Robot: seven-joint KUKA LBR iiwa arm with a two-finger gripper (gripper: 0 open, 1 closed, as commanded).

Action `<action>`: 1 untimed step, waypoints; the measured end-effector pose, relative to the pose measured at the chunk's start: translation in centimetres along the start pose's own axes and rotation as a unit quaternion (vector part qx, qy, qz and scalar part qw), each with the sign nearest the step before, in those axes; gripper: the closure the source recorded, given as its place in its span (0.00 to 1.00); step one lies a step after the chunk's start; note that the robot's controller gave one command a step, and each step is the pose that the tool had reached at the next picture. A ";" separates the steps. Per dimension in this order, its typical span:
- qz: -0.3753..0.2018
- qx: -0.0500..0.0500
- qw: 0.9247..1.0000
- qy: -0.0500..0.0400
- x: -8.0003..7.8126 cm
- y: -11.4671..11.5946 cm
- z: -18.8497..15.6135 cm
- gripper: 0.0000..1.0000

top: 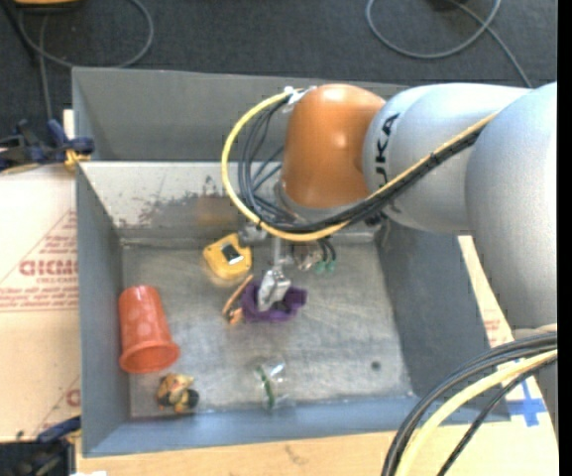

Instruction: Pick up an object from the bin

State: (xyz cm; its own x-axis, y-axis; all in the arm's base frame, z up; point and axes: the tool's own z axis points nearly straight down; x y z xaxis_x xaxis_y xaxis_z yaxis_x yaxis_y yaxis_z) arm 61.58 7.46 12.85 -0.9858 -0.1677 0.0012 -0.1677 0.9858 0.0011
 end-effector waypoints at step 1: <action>-0.022 0.001 1.000 -0.003 -2.4 -0.8 -2.1 0.00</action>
Offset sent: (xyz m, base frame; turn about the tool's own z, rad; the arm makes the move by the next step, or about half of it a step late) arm -0.0130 -0.0798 -0.0585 -0.2991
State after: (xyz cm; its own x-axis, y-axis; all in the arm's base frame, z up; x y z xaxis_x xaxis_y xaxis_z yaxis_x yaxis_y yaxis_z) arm 64.12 7.05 14.94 -0.9777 -0.2099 -0.0039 -0.2099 0.9777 -0.0012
